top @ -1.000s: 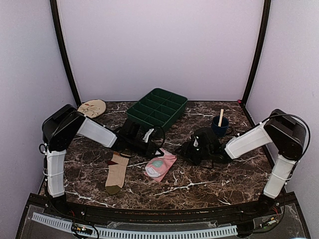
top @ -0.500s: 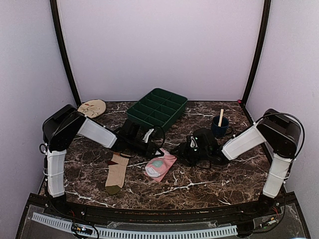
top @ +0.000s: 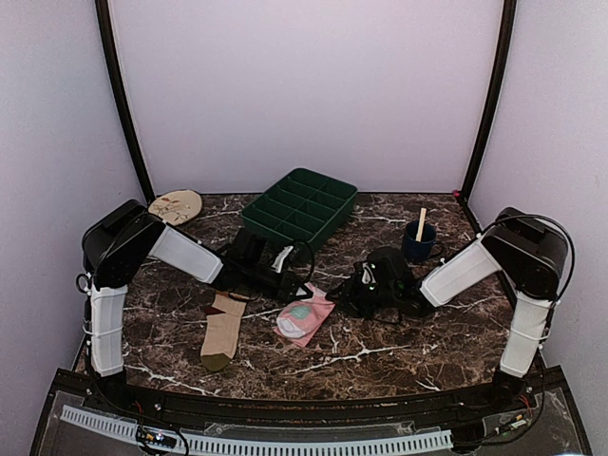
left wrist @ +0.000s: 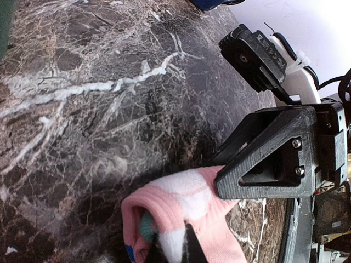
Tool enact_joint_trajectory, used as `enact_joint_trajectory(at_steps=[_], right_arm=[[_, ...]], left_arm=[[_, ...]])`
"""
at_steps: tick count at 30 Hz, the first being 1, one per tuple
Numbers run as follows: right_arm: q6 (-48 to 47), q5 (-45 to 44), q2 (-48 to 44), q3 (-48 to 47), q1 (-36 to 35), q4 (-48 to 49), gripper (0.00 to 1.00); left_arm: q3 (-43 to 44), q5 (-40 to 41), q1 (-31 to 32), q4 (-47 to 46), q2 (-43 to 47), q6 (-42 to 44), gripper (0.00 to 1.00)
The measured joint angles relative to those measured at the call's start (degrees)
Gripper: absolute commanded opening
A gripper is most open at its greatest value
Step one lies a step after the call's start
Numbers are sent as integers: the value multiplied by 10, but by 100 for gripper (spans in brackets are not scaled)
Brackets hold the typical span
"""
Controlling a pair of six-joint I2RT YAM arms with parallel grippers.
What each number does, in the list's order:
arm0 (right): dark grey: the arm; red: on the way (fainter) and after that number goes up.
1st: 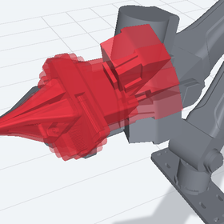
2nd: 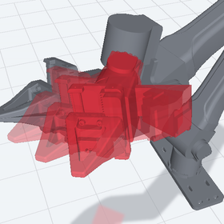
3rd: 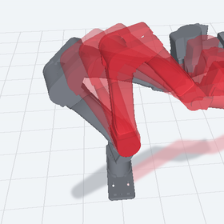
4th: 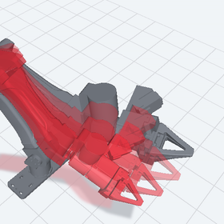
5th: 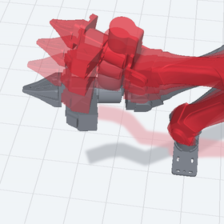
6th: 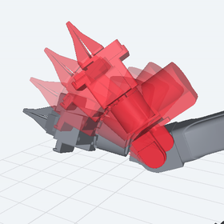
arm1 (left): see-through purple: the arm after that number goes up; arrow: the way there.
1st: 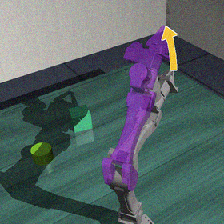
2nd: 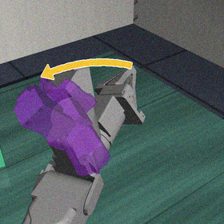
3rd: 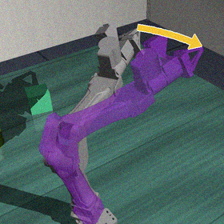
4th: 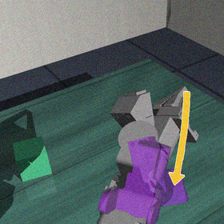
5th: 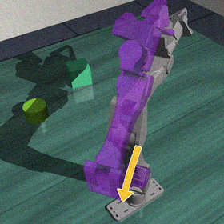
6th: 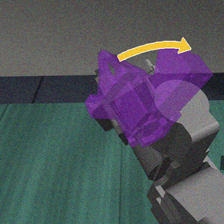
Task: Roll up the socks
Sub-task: Roll the sock at the center of the board.
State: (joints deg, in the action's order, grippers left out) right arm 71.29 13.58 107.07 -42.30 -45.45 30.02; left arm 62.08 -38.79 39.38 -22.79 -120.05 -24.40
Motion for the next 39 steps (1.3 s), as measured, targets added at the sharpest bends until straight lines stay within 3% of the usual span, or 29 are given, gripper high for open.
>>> enact_joint_trajectory(at_steps=[12, 17, 24, 39], right_arm=[[4, 4, 7, 7, 0, 15, 3], [-18, 2, 7, 10, -1, 19, 0], [-88, -24, -5, 7, -11, -5, 0], [-241, -185, -18, -24, -69, -72, 0]], left_arm=[[0, -9, -2, -13, -7, -5, 0], [0, -14, -6, -14, -8, -25, 16], [2, -35, -12, 1, -6, -68, 30], [46, 0, -41, 257, 55, -124, 37]])
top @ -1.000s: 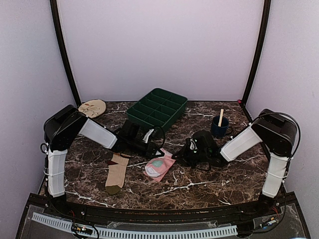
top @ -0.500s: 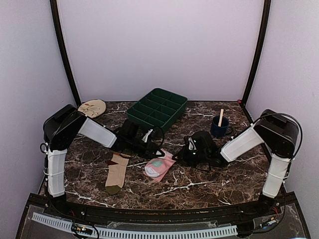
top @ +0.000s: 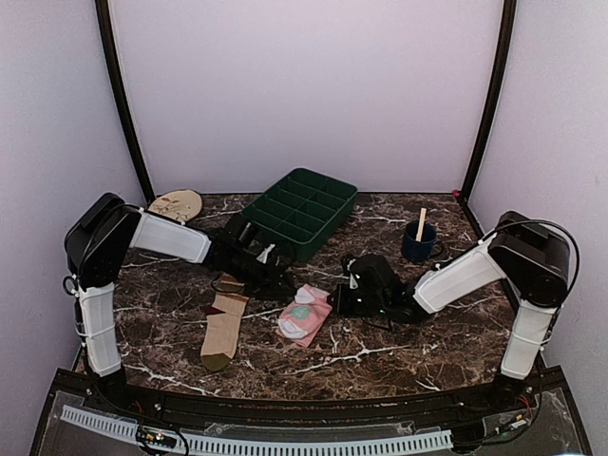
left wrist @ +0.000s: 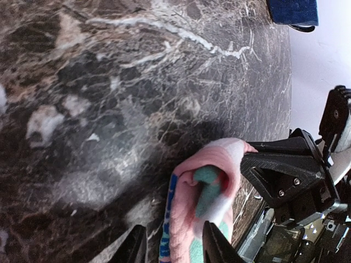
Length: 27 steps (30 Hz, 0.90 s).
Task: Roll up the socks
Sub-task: Roll the sock at the center of the board.
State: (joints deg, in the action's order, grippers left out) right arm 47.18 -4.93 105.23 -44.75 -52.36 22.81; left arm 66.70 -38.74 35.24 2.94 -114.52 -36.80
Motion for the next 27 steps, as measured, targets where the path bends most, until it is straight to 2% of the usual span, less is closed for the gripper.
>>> enact_joint_trajectory(at_steps=[8, 14, 21, 27], right_arm=[[-75, -117, -3, -9, -64, -1, 0], [-154, -220, -4, -20, -131, 1, 0], [-210, -297, -3, -21, -161, 15, 0], [-245, -330, -3, -21, -175, 29, 0]], left_arm=[[76, -3, -12, 103, 10, -14, 38], [133, -38, -12, 153, 23, -45, 43], [136, -75, -10, 176, 37, -94, 45], [92, -93, 20, 162, 59, -150, 47]])
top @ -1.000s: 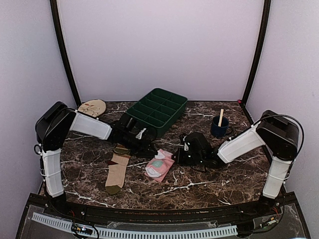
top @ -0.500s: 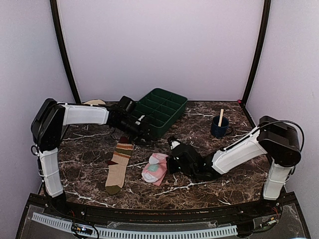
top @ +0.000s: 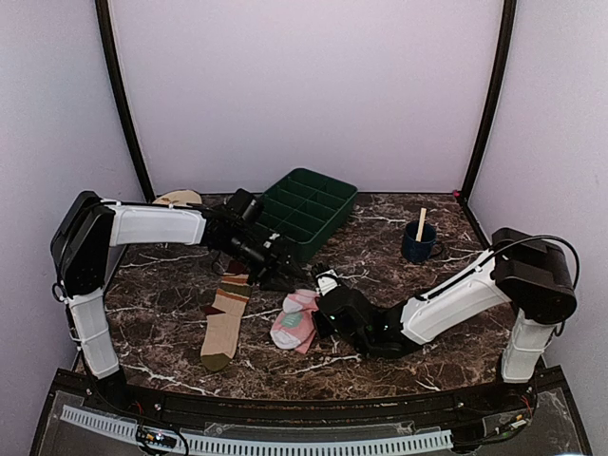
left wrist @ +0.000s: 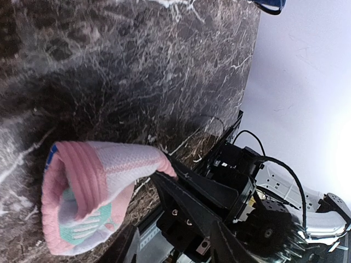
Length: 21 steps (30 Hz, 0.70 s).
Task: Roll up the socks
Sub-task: Roll the sock at the center of the board.
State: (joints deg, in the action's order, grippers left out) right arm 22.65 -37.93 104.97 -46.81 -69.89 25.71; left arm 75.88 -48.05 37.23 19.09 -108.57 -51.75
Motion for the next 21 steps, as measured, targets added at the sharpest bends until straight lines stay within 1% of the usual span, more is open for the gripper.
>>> enact_joint_trajectory(at_steps=[7, 21], right_arm=[[-27, -16, 6, 0, -9, 22, 0], [-49, -23, 10, 3, -22, 54, 0]], left_arm=[[-12, -9, 34, -17, 1, -54, 48], [-12, 23, 34, -6, -15, -88, 50]])
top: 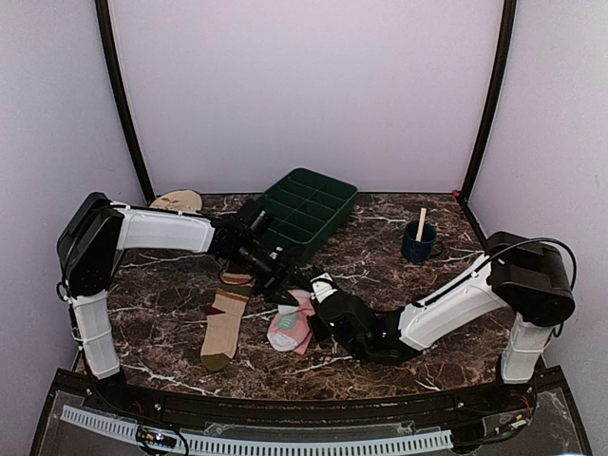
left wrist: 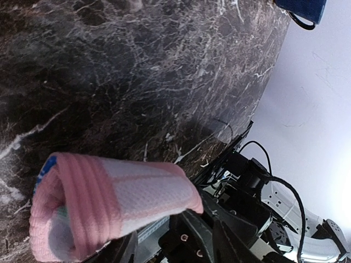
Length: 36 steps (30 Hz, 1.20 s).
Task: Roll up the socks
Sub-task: Roll the sock at the center of the board.
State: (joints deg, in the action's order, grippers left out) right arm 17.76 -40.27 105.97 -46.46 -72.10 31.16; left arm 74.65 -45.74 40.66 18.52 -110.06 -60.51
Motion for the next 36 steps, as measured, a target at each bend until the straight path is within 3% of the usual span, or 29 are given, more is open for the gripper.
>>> enact_joint_trajectory(at_steps=[13, 14, 15, 16, 22, 33, 36], right_arm=[[-1, 9, 0, 18, -1, 10, 0], [-1, 11, 0, 19, -2, 11, 0], [-1, 12, 0, 20, -2, 11, 0], [-1, 15, 0, 21, -2, 12, 0], [-1, 26, 0, 23, -8, 21, 0], [-4, 32, 5, 23, -16, 24, 0], [-4, 32, 9, 23, -16, 24, 0]], left_arm=[[11, 19, -15, 24, -36, -1, 55], [16, 19, -16, 25, -42, -1, 59], [22, 19, -16, 28, -47, -1, 76], [27, 19, -17, 28, -52, -1, 80], [51, 30, -18, 35, -68, 0, 80], [61, 30, -18, 38, -83, 0, 50], [61, 27, -19, 38, -85, 0, 36]])
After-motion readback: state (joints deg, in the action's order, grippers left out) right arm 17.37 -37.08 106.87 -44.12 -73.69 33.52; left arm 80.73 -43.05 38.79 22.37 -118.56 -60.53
